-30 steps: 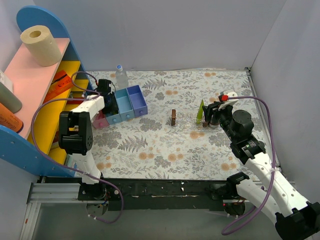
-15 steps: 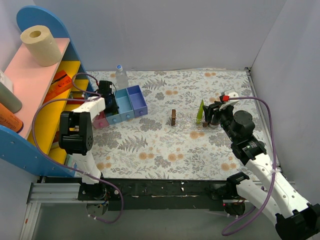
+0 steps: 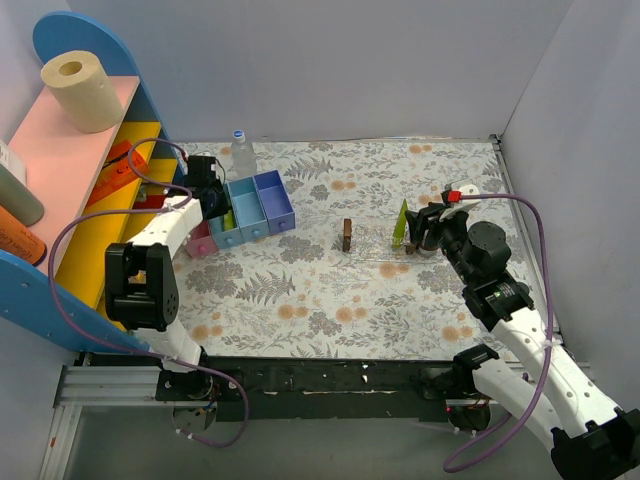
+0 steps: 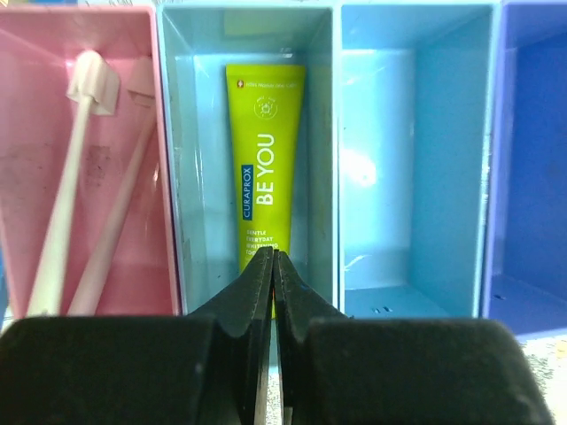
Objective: Prepare toiletry sets of a toothbrush and toothpaste on the tray
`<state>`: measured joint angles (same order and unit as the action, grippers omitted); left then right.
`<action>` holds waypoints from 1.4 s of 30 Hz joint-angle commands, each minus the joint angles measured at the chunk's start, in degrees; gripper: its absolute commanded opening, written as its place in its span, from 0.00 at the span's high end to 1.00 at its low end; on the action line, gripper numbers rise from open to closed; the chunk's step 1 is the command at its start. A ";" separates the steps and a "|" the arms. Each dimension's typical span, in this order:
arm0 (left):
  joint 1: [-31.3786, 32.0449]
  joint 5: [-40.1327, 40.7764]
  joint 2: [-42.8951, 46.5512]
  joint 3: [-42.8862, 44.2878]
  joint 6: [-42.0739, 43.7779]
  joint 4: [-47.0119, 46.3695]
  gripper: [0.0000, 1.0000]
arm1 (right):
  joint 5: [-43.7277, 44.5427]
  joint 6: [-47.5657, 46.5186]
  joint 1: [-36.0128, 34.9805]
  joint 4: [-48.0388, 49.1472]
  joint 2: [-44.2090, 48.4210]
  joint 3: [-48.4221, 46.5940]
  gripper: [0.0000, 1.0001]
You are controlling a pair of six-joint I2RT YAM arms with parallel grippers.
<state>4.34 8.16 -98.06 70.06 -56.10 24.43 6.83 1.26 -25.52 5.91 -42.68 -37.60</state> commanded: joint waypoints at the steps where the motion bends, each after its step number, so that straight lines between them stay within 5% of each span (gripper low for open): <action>1: -0.21 -0.07 6.30 -0.36 0.99 -1.13 1.00 | -0.59 0.50 0.29 0.86 0.84 -0.19 0.37; 7: -0.21 -0.87 4.99 -1.16 1.43 -1.75 0.99 | -1.12 0.94 0.21 0.86 0.84 -0.28 0.37; 26: -0.30 0.89 -4.41 -1.60 -0.77 -1.05 0.67 | -0.24 0.77 0.21 -0.55 1.72 -0.45 0.37; 37: -0.30 0.98 -8.19 -3.44 -0.24 -1.83 0.66 | -0.15 0.94 0.21 -0.90 2.42 -0.45 0.37; 42: -0.30 1.06 -8.38 -4.93 0.11 -2.54 0.83 | -0.24 1.20 0.21 -0.81 2.51 -0.54 0.37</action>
<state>4.29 8.23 -104.60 67.90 -56.82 20.56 6.07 1.76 -25.52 3.40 -40.99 -37.60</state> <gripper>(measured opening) 0.243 0.633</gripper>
